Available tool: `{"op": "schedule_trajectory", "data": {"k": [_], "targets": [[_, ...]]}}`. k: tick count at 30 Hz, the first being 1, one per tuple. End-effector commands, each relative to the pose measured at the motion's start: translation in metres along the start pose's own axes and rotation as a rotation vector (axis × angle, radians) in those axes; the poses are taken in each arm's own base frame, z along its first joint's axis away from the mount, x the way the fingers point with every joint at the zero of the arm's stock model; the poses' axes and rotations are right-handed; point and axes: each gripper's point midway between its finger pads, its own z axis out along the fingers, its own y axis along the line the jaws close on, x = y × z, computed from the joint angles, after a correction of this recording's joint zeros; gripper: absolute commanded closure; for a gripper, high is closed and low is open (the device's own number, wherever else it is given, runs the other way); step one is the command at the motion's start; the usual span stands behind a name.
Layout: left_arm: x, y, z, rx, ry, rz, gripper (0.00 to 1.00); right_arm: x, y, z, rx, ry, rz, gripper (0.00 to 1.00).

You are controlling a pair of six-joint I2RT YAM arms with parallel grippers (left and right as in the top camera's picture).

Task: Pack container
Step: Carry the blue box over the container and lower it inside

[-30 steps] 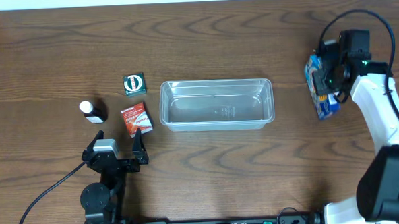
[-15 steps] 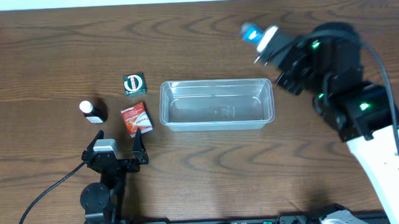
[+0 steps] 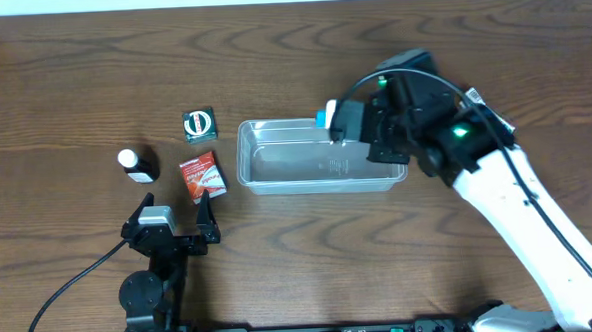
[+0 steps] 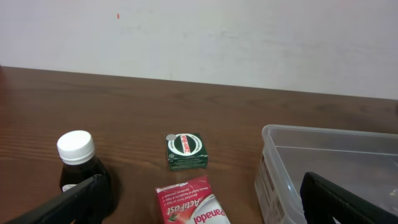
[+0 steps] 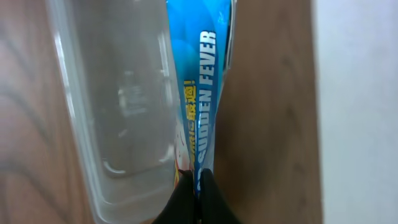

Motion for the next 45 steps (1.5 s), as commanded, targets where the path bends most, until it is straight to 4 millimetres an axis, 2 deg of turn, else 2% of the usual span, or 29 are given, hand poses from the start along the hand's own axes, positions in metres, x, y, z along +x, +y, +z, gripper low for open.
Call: {"op": "schedule_trajectory", "data": {"k": [1,7,15,21,26,31,36,37,39,40,43,45], "targets": [[0.016,0.0,0.001,0.009,0.047,0.004,0.02,-0.015,0.018,0.012,-0.076,-0.035,-0.046,0.99],[0.016,0.0,0.001,0.009,0.047,0.004,0.02,-0.015,0.032,0.036,-0.147,-0.009,-0.071,0.99],[0.016,0.0,0.001,0.009,0.047,0.004,0.02,-0.01,0.034,0.076,-0.188,0.024,-0.073,0.99],[0.016,0.0,0.001,0.009,0.047,0.004,0.02,0.003,0.036,0.102,-0.222,0.061,-0.051,0.99],[0.016,0.0,0.001,0.009,0.047,0.004,0.02,0.016,0.034,0.111,-0.233,0.084,-0.026,0.99],[0.016,0.0,0.001,0.009,0.047,0.004,0.02,0.026,0.026,0.111,-0.227,0.092,0.004,0.99],[0.016,0.0,0.001,0.009,0.047,0.004,0.02,0.029,0.024,0.111,-0.231,0.084,0.012,0.99],[0.016,0.0,0.001,0.009,0.047,0.004,0.02,0.029,0.023,0.111,-0.228,0.082,0.013,0.97],[0.016,0.0,0.001,0.009,0.047,0.004,0.02,0.029,0.023,0.111,-0.227,0.082,0.013,0.69],[0.016,0.0,0.001,0.009,0.047,0.004,0.02,0.029,0.023,0.111,-0.226,0.082,0.013,0.63],[0.016,0.0,0.001,0.009,0.047,0.004,0.02,0.028,0.022,0.111,-0.224,0.081,0.012,0.52],[0.016,0.0,0.001,0.009,0.047,0.004,0.02,0.028,0.023,0.111,-0.224,0.081,0.013,0.5]]}}
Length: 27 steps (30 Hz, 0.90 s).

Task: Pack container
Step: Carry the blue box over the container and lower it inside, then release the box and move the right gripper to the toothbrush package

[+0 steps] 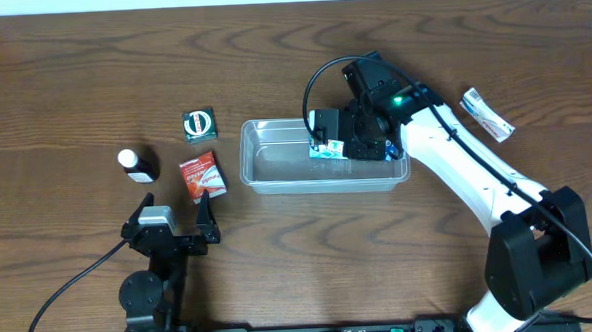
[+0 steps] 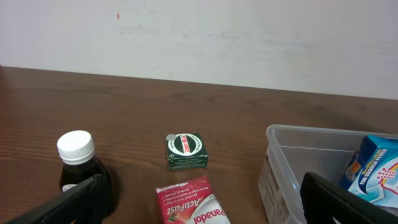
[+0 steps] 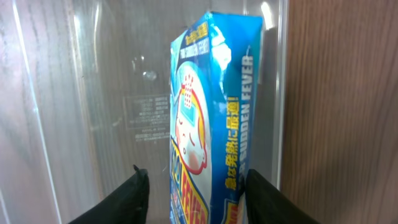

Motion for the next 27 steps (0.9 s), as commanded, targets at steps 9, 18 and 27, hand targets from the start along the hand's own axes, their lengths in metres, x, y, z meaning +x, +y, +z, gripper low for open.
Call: {"op": "schedule_trajectory", "data": {"k": [9,18,27], "targets": [[0.016,0.0,0.001,0.009,0.047,0.004,0.02,0.01,0.012,0.0,-0.061,0.028,0.056,0.54],[0.016,0.0,0.001,0.009,0.047,0.004,0.02,0.016,0.025,-0.016,-0.092,0.055,0.178,0.53],[0.016,0.0,0.001,0.009,0.047,0.004,0.02,-0.02,0.018,-0.079,0.005,-0.134,0.195,0.51]]}}
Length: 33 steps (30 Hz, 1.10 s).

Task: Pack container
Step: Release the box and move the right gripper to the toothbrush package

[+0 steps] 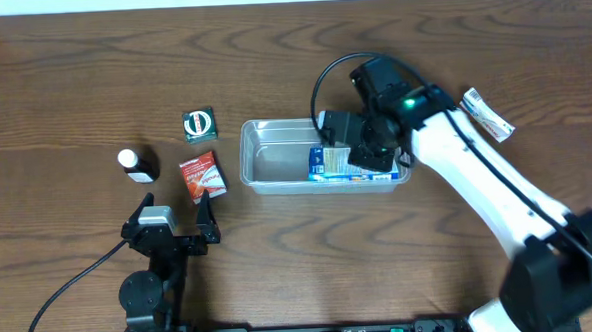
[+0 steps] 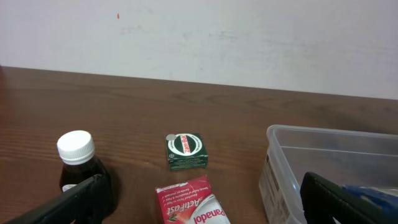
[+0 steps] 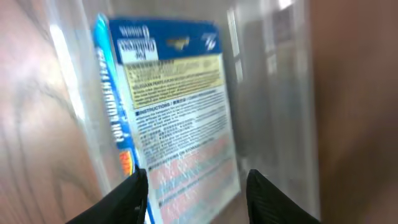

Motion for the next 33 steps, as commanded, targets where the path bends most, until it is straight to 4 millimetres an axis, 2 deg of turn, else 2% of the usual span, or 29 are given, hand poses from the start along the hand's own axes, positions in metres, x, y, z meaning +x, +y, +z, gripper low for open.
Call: {"op": "schedule_trajectory", "data": {"k": [1,3,6,8,13,18,23,24,25,26,28,31,33], "targets": [[0.016,0.0,0.001,0.009,0.047,0.004,0.02,-0.026,0.003,-0.04,0.032,-0.144,0.021,0.52],[0.016,0.0,0.001,0.009,0.047,0.004,0.02,-0.034,0.003,-0.05,0.048,-0.183,0.047,0.55],[0.016,0.0,0.001,0.009,0.047,0.004,0.02,-0.038,-0.001,-0.053,0.061,-0.206,0.115,0.63],[0.016,0.0,0.001,0.009,0.047,0.004,0.02,-0.038,-0.002,-0.049,0.05,-0.201,0.166,0.71],[0.016,0.0,0.001,0.009,0.047,0.004,0.02,-0.032,0.001,-0.032,0.002,-0.161,0.32,0.99],[0.016,0.0,0.001,0.009,0.047,0.004,0.02,-0.028,-0.003,-0.023,-0.011,-0.142,0.402,0.99],[0.016,0.0,0.001,0.009,0.047,0.004,0.02,-0.006,-0.038,-0.032,0.098,-0.138,0.595,0.99],[0.016,0.0,0.001,0.009,0.047,0.004,0.02,0.001,-0.045,-0.034,0.116,-0.137,0.628,0.97],[0.016,0.0,0.001,0.009,0.047,0.004,0.02,0.009,-0.053,-0.036,0.135,-0.134,0.663,0.88],[0.016,0.0,0.001,0.009,0.047,0.004,0.02,0.017,-0.06,-0.038,0.153,-0.132,0.688,0.7],[0.016,0.0,0.001,0.009,0.047,0.004,0.02,0.039,-0.081,-0.044,0.216,-0.12,0.73,0.6],[0.016,0.0,0.001,0.009,0.047,0.004,0.02,0.071,-0.113,-0.055,0.32,-0.114,0.762,0.3],[0.016,0.0,0.001,0.009,0.047,0.004,0.02,0.09,-0.134,-0.064,0.382,-0.128,0.778,0.22]]}}
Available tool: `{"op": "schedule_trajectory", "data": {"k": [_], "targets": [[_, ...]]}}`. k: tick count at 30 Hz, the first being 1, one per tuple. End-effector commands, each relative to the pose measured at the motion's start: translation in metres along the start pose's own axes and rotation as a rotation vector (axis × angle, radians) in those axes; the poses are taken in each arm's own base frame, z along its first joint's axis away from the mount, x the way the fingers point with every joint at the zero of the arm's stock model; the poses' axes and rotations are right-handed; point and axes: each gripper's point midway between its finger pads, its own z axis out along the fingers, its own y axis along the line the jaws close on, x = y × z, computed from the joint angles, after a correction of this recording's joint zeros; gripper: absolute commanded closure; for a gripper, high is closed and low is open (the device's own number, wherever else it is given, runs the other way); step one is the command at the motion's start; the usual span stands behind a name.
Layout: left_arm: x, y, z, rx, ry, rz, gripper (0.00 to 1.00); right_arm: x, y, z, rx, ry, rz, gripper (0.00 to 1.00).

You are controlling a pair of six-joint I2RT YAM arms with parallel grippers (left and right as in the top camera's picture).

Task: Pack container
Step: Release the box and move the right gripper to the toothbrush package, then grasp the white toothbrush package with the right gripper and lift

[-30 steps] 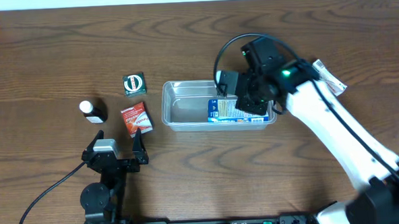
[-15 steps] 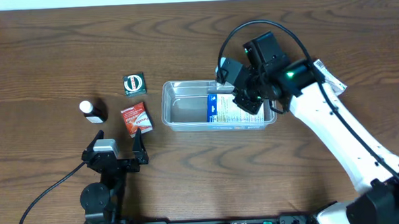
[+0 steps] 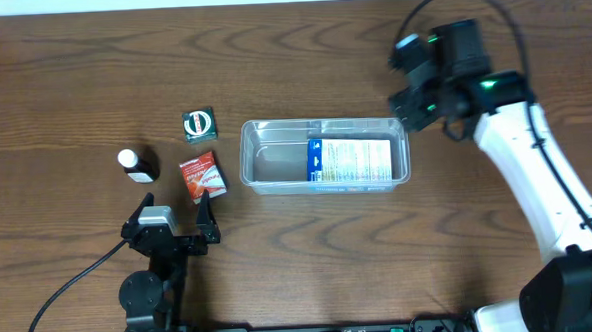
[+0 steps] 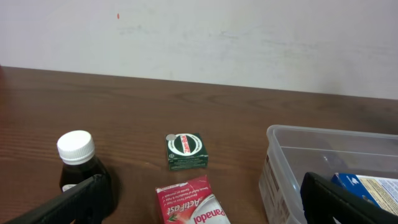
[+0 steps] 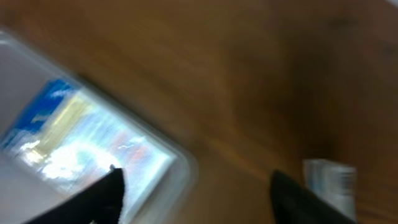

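The clear plastic container stands mid-table. A blue fever-patch box lies flat in its right half, printed back up. My right gripper hangs open and empty above the table just past the container's right end. Its blurred wrist view shows the box at left and a small white sachet at right, with the gripper between them. My left gripper rests open near the front edge. Beyond it lie a red Panadol pack, a green box and a dark bottle.
The red pack, green box and white-capped bottle sit left of the container. The right arm's white link crosses the table's right side. A black cable trails from the left arm base.
My right gripper was low in the container, open, with the blue box between its fingers. It is now raised and off past the right end. The box stays flat inside.
My right gripper held the blue box on edge at the container's far rim. Then it stood open in the container with the box upright between its fingers. Then the box lay flat inside. Now the gripper is clear; the left arm never moved.
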Motion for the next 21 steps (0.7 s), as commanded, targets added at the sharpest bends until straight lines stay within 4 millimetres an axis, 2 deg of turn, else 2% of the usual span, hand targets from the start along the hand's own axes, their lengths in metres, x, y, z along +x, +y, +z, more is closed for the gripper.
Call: {"op": "schedule_trajectory", "data": {"k": [1,4,7,9,16,21], "targets": [[0.016,0.0,0.001,0.009,0.047,0.004,0.02,-0.002,-0.053,-0.013,0.121,-0.045,0.028,0.21],[0.016,0.0,0.001,0.009,0.047,0.004,0.02,0.004,-0.092,-0.018,0.185,-0.07,0.073,0.18],[0.016,0.0,0.001,0.009,0.047,0.004,0.02,0.017,-0.119,-0.016,0.223,-0.053,0.086,0.17],[0.016,0.0,0.001,0.009,0.047,0.004,0.02,0.031,-0.133,-0.008,0.23,-0.016,0.081,0.14],[0.016,0.0,0.001,0.009,0.047,0.004,0.02,0.072,-0.156,0.035,0.2,0.106,0.097,0.16],[0.016,0.0,0.001,0.009,0.047,0.004,0.02,0.096,-0.158,0.065,0.163,0.176,0.124,0.26]]}}
